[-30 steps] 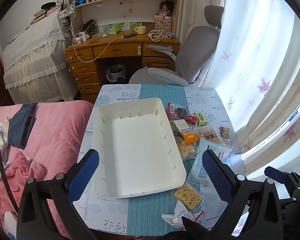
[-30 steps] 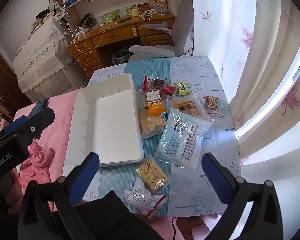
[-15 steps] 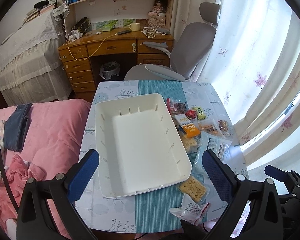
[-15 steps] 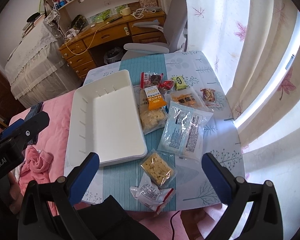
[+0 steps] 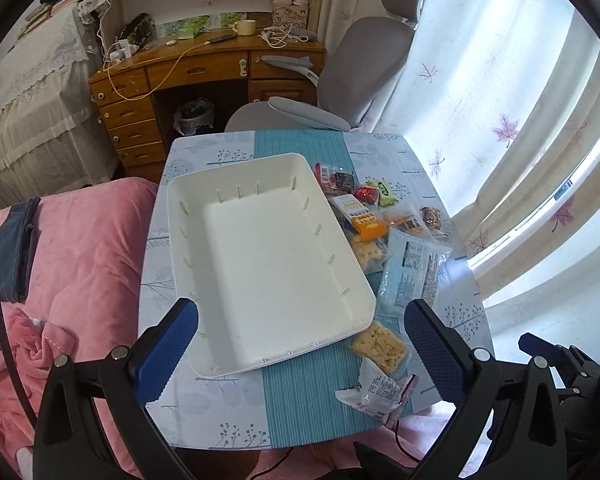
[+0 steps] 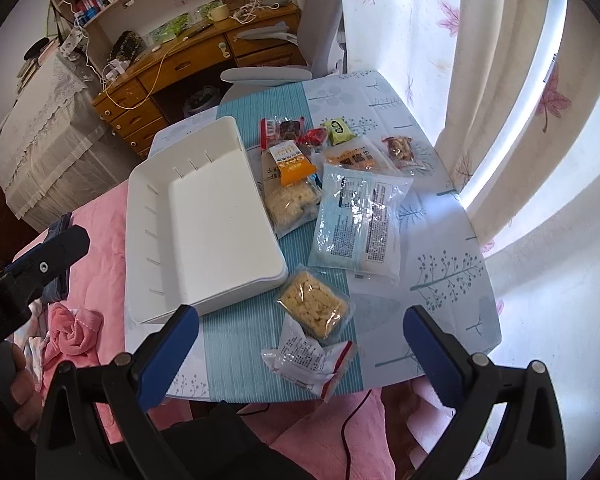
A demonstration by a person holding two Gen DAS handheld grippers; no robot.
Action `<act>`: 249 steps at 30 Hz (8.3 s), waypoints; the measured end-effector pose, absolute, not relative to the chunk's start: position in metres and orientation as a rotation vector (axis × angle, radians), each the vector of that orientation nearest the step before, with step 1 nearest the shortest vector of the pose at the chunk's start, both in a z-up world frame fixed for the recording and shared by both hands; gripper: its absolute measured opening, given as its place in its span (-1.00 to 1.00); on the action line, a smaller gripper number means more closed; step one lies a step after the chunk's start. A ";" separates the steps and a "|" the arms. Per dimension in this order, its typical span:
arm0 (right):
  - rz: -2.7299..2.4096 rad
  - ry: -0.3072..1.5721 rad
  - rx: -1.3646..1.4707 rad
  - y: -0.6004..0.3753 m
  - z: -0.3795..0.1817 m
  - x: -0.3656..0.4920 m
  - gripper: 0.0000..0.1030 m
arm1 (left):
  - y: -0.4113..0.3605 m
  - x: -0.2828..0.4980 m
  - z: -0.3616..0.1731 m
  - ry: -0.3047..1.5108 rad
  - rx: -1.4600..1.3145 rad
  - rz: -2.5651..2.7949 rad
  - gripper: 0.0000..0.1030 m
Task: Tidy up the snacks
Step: 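Move both tools toward the snacks beside the white tray, then grasp the cracker bag with the left tool while the right tool grasps the large clear bag, then lower both held bags into the white tray and open both tools, then grasp the white-and-red printed bag on the table with the left tool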
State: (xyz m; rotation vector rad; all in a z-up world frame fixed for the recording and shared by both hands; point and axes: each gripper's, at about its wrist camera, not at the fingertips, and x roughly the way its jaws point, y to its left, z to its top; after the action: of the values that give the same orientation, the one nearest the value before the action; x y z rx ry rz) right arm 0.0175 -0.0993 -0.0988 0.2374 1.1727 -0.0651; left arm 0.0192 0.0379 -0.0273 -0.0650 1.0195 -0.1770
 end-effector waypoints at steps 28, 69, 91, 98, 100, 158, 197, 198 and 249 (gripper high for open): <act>0.176 1.365 0.381 -0.257 -0.171 0.108 0.92 | -0.080 0.034 -0.090 1.175 -0.239 0.057 0.99; 0.451 1.389 0.442 -0.245 -0.316 0.199 0.41 | -0.090 0.076 -0.283 1.485 -0.545 0.396 0.53; 0.479 1.392 0.465 -0.238 -0.292 0.193 -0.24 | -0.085 0.091 -0.293 1.541 -0.556 0.381 0.11; 0.470 1.353 0.503 -0.247 -0.268 0.185 -0.27 | -0.081 0.088 -0.270 1.544 -0.525 0.342 0.11; 0.477 1.334 0.512 -0.249 -0.259 0.183 -0.27 | -0.077 0.089 -0.262 1.538 -0.516 0.330 0.11; 0.449 1.163 0.625 -0.054 -0.171 0.109 -0.27 | 0.110 0.129 -0.124 1.136 -0.122 -0.042 0.11; 0.293 1.276 0.681 -0.082 -0.195 0.095 0.46 | 0.073 0.130 -0.145 1.216 -0.085 -0.071 0.42; 0.296 1.280 0.678 -0.087 -0.194 0.095 0.46 | 0.070 0.128 -0.144 1.215 -0.091 -0.067 0.42; 0.341 0.996 -0.346 -0.200 -0.207 0.148 0.47 | -0.037 0.004 -0.287 1.589 -0.627 0.244 0.75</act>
State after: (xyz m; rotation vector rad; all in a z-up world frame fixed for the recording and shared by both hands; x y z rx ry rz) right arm 0.1484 -0.1999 -0.2072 -0.3458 0.9960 0.3411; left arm 0.0043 -0.0367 -0.2872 -0.6274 1.5885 0.2435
